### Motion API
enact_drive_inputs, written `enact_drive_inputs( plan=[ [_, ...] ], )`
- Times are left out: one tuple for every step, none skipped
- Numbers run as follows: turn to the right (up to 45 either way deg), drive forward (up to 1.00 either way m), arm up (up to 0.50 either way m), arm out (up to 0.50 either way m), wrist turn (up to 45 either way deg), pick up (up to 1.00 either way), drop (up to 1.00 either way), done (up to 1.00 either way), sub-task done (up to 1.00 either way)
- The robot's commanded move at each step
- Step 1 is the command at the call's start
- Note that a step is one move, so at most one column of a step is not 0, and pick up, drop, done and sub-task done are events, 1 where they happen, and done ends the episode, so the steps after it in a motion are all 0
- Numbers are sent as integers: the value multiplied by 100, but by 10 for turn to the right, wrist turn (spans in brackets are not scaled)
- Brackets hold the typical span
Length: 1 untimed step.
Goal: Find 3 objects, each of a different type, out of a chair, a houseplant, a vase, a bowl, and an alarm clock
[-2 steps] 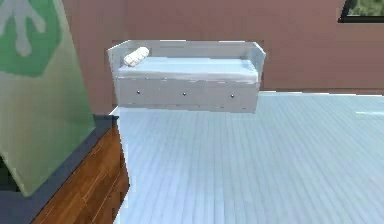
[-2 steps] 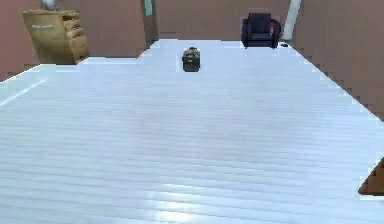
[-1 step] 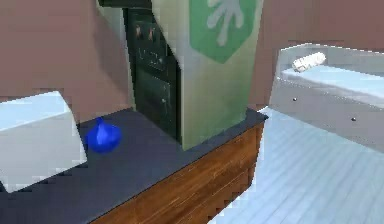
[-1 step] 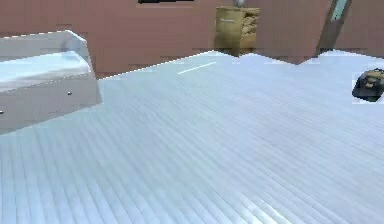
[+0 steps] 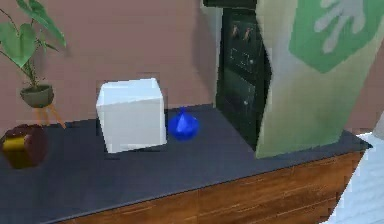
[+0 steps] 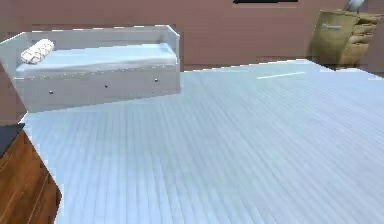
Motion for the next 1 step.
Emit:
enact_drive_inputs(
  plan=[
    [0, 0, 0, 0, 0, 0, 0, 0, 100]
  ],
)
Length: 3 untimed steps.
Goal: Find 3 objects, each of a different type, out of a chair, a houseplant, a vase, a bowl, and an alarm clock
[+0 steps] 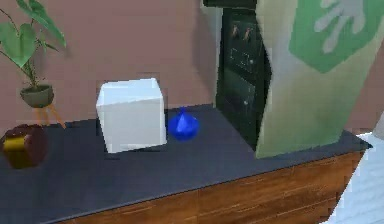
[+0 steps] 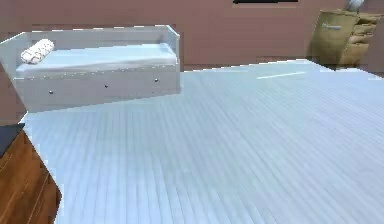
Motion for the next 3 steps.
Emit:
enact_drive_inputs(
  plan=[
    [-450, 0, 0, 0, 0, 0, 0, 0, 0],
    [-390, 0, 0, 0, 0, 0, 0, 0, 0],
    [0, 100, 0, 0, 0, 0, 0, 0, 0]
  ],
)
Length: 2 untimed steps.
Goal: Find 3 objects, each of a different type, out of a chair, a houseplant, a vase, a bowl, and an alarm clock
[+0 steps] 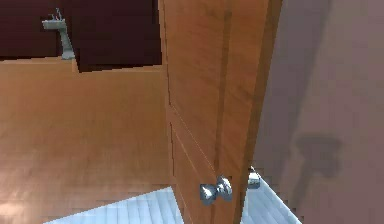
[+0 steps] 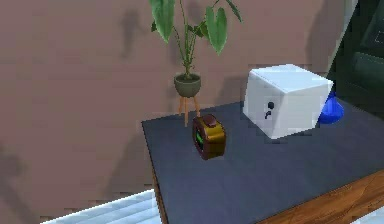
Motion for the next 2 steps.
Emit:
enact_drive_inputs(
  plan=[
    [30, 0, 0, 0, 0, 0, 0, 0, 0],
    [0, 10, 0, 0, 0, 0, 0, 0, 0]
  ],
)
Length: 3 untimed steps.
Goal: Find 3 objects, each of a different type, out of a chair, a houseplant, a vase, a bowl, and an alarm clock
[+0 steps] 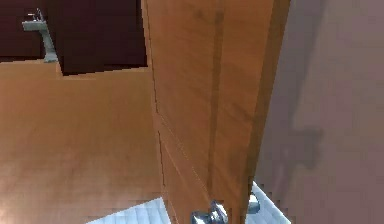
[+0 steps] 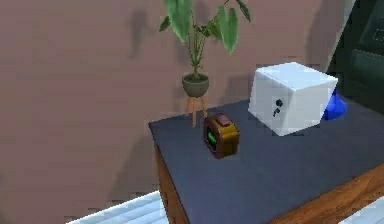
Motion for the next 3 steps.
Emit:
enact_drive_inputs(
  plan=[
    [450, 0, 0, 0, 0, 0, 0, 0, 0],
    [450, 0, 0, 0, 0, 0, 0, 0, 0],
    [0, 0, 0, 0, 0, 0, 0, 100, 0]
  ],
)
